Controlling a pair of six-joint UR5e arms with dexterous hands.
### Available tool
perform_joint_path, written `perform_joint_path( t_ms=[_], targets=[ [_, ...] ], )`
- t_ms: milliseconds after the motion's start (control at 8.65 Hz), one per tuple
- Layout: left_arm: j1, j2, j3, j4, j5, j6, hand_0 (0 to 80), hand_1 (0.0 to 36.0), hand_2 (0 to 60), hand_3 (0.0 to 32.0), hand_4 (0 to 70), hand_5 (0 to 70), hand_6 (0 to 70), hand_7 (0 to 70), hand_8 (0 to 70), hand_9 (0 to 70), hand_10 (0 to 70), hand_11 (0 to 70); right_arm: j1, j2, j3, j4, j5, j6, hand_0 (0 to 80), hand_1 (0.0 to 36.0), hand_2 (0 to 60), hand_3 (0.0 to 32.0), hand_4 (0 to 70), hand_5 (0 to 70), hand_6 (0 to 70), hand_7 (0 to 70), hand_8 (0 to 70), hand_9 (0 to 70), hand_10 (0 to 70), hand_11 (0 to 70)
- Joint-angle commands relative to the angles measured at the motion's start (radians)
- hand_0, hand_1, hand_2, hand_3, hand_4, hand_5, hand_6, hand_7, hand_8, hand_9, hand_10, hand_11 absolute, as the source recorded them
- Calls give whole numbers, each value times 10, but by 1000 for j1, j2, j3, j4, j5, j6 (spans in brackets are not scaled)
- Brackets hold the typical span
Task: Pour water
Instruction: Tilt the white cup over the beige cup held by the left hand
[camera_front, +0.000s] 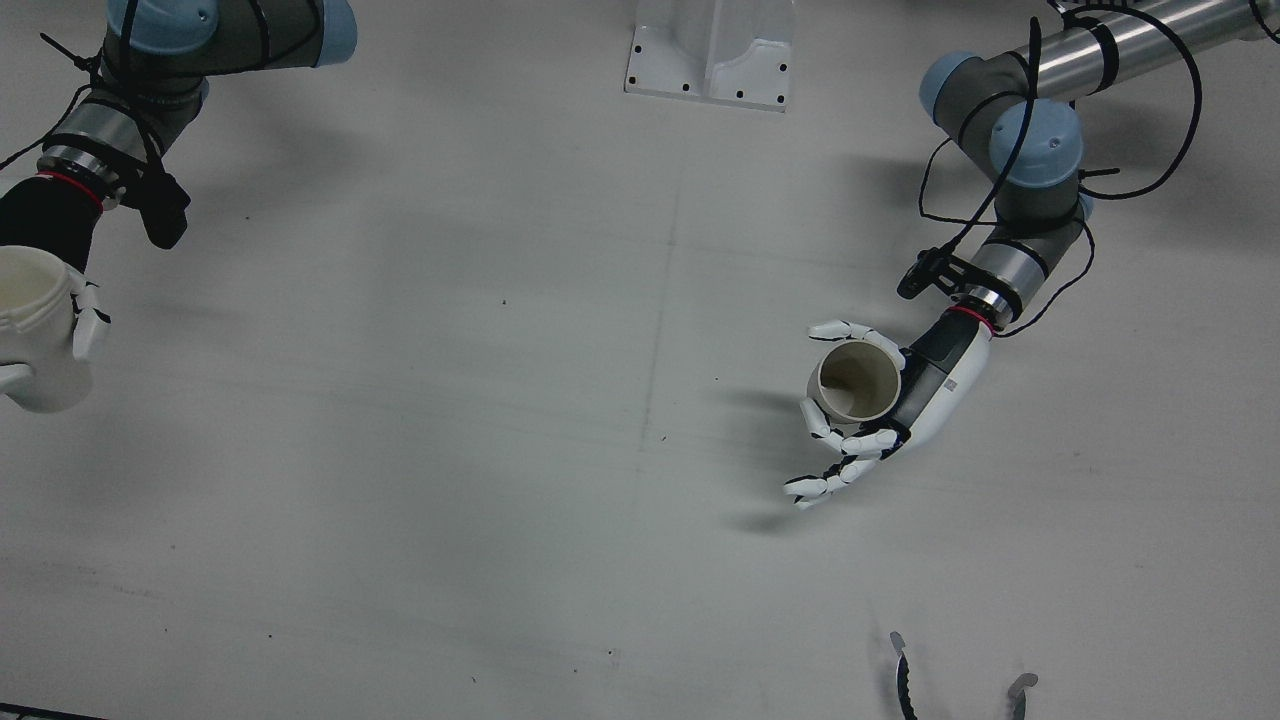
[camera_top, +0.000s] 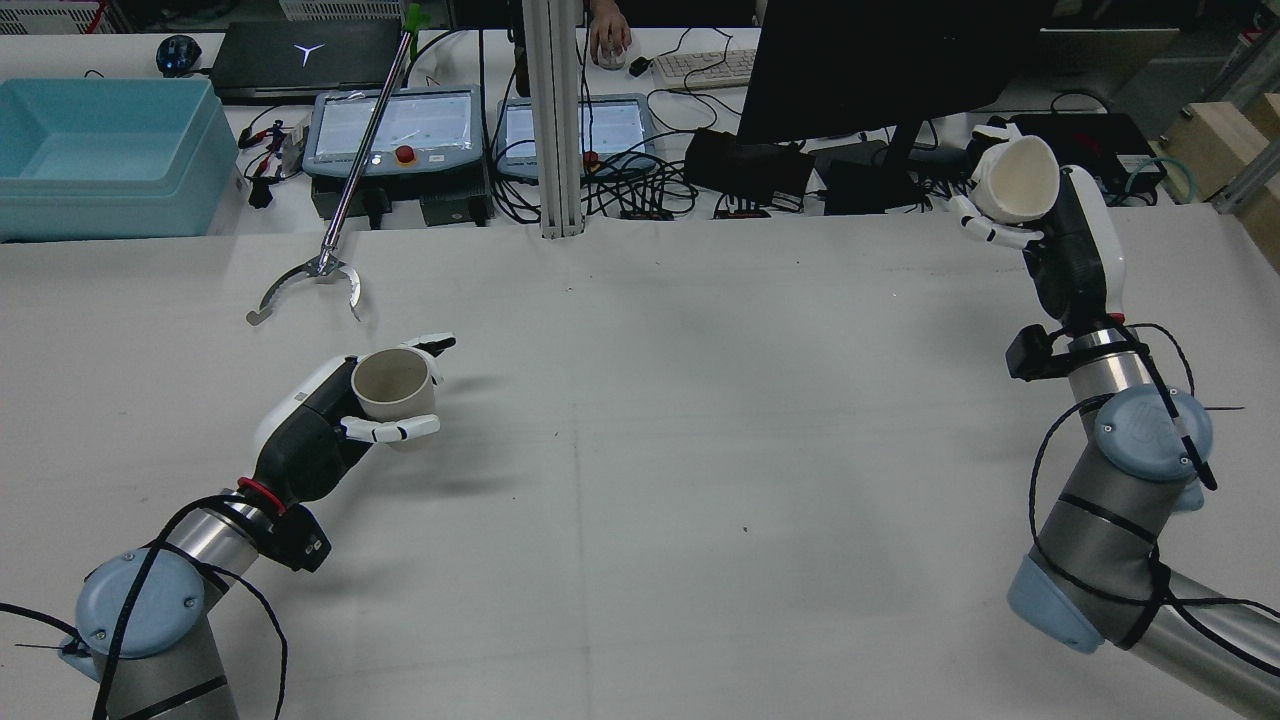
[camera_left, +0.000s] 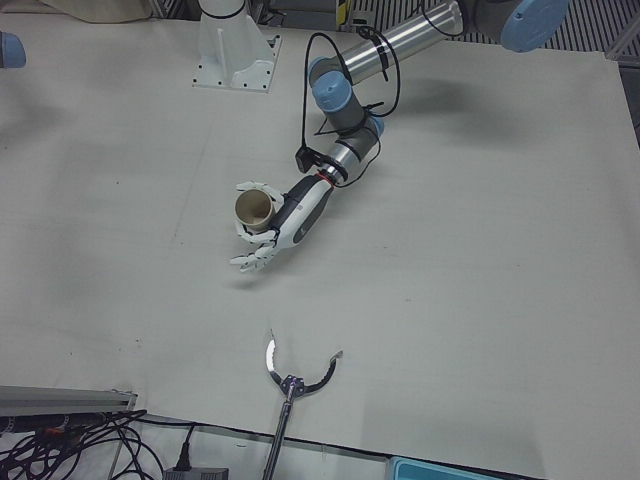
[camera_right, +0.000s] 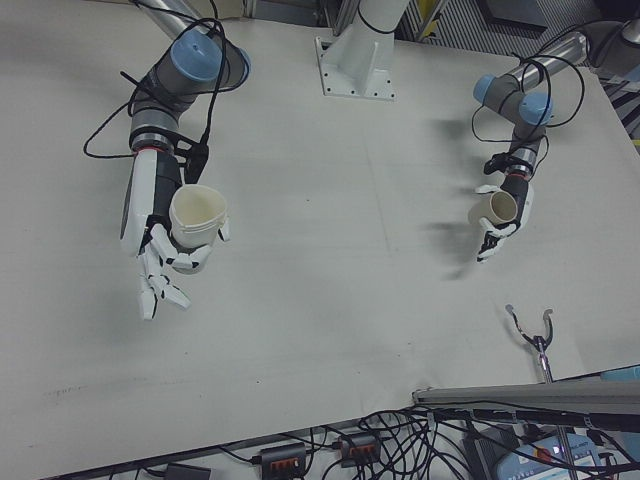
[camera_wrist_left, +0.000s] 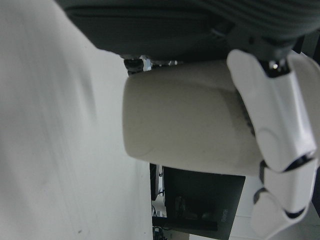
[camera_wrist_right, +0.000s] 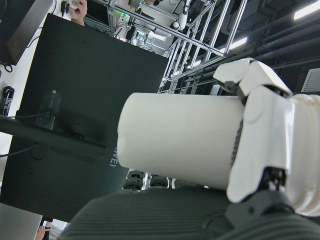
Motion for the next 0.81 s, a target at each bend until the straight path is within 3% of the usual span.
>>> perform_joint_path(
  t_ms=[0, 231, 347, 462, 694],
  targets=[
    [7, -115, 16, 10, 0, 70, 485, 119, 264, 0, 572, 700, 134, 222, 90, 147, 57, 86, 1, 45, 3, -3, 2, -34, 546, 258, 337, 0, 273, 700, 128, 250, 27, 69, 34, 68],
    [7, -153, 10, 31, 0, 105, 477, 128, 344, 0, 569, 700, 137, 225, 95, 155, 58, 88, -18, 109, 50, -30, 6, -146, 553, 262, 326, 0, 264, 700, 125, 247, 23, 64, 32, 66],
    [16, -161, 11, 31, 0, 107, 476, 176, 518, 0, 547, 700, 135, 223, 96, 156, 60, 93, -37, 132, 99, -36, 14, -233, 558, 263, 317, 0, 258, 700, 122, 240, 20, 60, 31, 65],
    [36, -182, 14, 38, 0, 119, 497, 232, 600, 0, 532, 700, 137, 224, 99, 159, 63, 102, -68, 154, 139, -35, 24, -323, 559, 265, 314, 0, 254, 700, 120, 238, 20, 59, 32, 67],
    [39, -236, 14, 36, 4, 171, 490, 209, 570, 0, 537, 700, 136, 223, 97, 157, 61, 97, -128, 217, 188, -35, 46, -486, 564, 268, 313, 0, 258, 700, 124, 241, 23, 64, 32, 67]
  ],
)
